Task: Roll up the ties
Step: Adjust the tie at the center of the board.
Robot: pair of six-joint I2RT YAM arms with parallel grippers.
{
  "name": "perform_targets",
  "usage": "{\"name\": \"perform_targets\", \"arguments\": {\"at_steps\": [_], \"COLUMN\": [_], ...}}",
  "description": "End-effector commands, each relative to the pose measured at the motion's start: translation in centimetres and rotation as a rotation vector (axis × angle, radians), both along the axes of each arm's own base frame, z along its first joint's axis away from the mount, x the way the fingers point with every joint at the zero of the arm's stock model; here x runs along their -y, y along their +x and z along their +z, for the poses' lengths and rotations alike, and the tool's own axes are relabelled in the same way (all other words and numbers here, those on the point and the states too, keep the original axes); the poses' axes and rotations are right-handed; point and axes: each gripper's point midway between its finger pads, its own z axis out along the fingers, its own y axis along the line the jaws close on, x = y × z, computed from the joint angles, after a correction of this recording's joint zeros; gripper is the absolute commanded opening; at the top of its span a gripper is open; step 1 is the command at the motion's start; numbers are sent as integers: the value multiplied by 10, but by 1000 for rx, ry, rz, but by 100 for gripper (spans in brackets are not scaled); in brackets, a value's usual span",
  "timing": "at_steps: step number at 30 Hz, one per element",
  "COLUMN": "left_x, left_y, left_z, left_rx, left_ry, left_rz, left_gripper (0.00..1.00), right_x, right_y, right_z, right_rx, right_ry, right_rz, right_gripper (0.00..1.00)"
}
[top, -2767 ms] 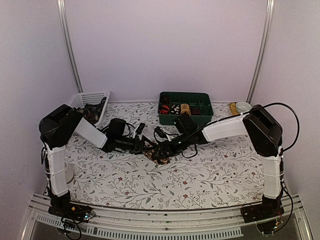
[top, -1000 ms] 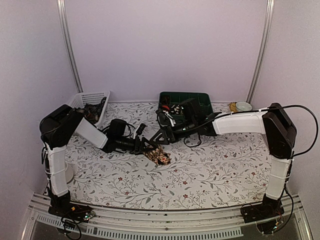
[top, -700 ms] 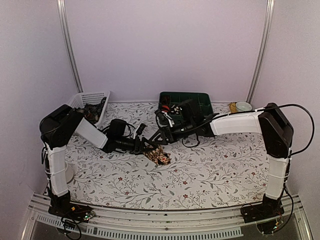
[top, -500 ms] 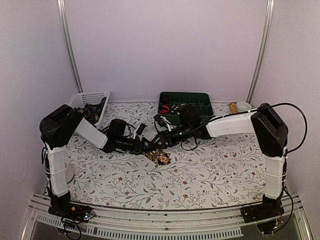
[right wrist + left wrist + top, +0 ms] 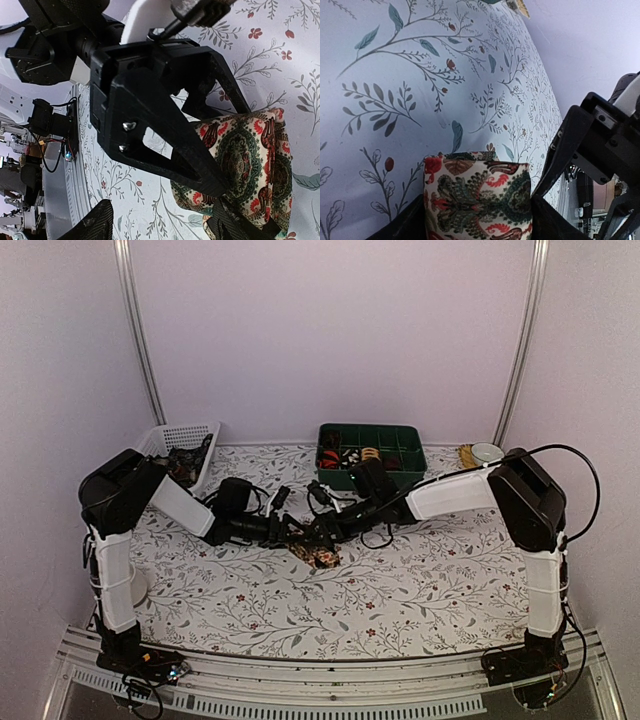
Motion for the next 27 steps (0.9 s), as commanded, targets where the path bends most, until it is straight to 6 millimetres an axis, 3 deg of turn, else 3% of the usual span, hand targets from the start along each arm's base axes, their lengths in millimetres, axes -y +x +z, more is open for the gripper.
{"name": "perform_targets", "arguments": {"at_steps": [1,17,27], "left_x": [-8,1,4], "left_y": [-13,-23,-34], "left_z": [-25,-35,-49], "left_rx": [-81,-116,-142], "left_ry": [54,52,127], "left_rz": [9,-50,-89], "left_gripper": [68,71,64], "right_x": [6,7,8], "right_y": [6,9,10], "right_z": [-46,-65,-74], "right_rx": [-26,-42,-47], "right_ry": [-80,-117,-142], "right_rz": [-21,-32,-34], "right_gripper": [68,68,68]}}
